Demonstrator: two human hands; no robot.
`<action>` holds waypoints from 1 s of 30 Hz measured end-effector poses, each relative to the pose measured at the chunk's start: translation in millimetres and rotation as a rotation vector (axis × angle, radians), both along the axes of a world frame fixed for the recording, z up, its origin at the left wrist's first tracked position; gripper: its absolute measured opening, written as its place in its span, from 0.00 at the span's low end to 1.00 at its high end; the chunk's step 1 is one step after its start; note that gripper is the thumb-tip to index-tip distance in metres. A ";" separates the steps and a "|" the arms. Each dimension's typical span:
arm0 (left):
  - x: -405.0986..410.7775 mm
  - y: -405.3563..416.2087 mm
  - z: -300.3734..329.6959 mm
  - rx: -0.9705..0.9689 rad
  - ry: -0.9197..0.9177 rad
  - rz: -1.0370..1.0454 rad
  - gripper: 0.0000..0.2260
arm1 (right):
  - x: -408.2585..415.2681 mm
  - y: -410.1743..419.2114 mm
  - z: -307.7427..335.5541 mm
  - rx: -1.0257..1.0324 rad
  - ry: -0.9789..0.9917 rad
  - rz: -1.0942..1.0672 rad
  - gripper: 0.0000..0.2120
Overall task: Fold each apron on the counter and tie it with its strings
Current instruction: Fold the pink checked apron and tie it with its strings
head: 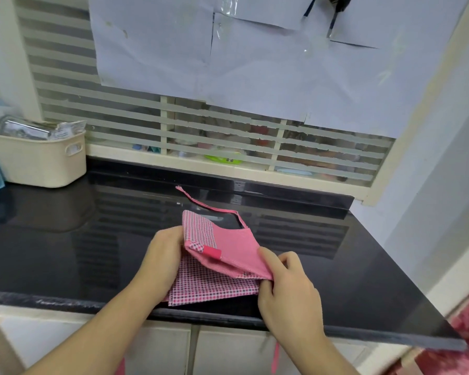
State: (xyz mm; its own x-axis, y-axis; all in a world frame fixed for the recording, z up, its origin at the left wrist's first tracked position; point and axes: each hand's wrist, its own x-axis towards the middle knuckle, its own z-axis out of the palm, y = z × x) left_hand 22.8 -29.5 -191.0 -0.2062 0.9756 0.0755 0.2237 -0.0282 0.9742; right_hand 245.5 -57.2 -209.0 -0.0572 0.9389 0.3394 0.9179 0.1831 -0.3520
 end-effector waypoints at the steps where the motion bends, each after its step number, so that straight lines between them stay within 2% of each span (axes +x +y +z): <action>1: -1.5 -2.2 2.8 -0.005 -0.147 0.003 0.22 | 1.8 0.5 -2.6 0.007 -0.026 0.034 0.30; 3: -3.8 -3.3 4.5 -0.063 -0.331 0.045 0.25 | 6.1 1.0 -8.5 -0.004 -0.080 0.081 0.30; 4: -3.1 -2.1 5.1 -0.084 -0.319 0.055 0.23 | 7.1 2.0 -10.3 -0.014 -0.089 0.082 0.28; 7: 1.9 1.6 5.8 -0.122 -0.132 0.104 0.05 | 8.3 6.6 -11.0 -0.046 -0.092 0.078 0.23; 9: 0.3 3.8 5.3 -0.131 -0.042 0.119 0.11 | 11.4 8.2 -7.1 -0.101 -0.055 0.125 0.23; 12: -7.4 6.8 2.2 -0.046 0.442 0.185 0.26 | 17.3 10.0 9.6 -0.216 0.111 0.177 0.23; 14: -3.1 6.8 7.8 0.163 0.652 0.146 0.27 | 11.7 18.5 21.5 -0.161 0.195 0.193 0.24; 16: 9.3 9.4 7.4 0.267 0.758 -0.025 0.22 | -3.7 33.5 30.9 -0.054 0.206 0.201 0.22; 18: 24.4 9.2 -6.4 0.158 0.901 -0.169 0.21 | -22.6 48.5 29.5 -0.024 0.117 0.258 0.23; 21: 34.7 4.5 -27.0 -0.121 1.160 -0.255 0.28 | -34.9 63.2 2.1 -0.129 -0.146 0.369 0.26; 24: 30.1 4.1 -29.9 -0.161 1.201 -0.264 0.29 | -29.6 67.4 -16.0 -0.310 -0.250 0.308 0.26; 27: 23.0 -2.6 -27.1 -0.151 1.221 -0.298 0.31 | -30.6 66.6 -15.7 -0.317 -0.288 0.270 0.27; 30: 15.5 -18.0 -27.9 -0.154 1.237 -0.301 0.37 | -33.3 66.5 -15.2 -0.324 -0.290 0.243 0.28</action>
State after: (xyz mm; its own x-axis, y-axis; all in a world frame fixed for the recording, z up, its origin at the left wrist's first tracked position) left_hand 38.4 -47.6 -218.9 0.1494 0.9870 -0.0594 0.9825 -0.1414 0.1212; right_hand 212.2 9.2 -224.2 -0.3359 0.9414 -0.0297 0.9309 0.3271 -0.1625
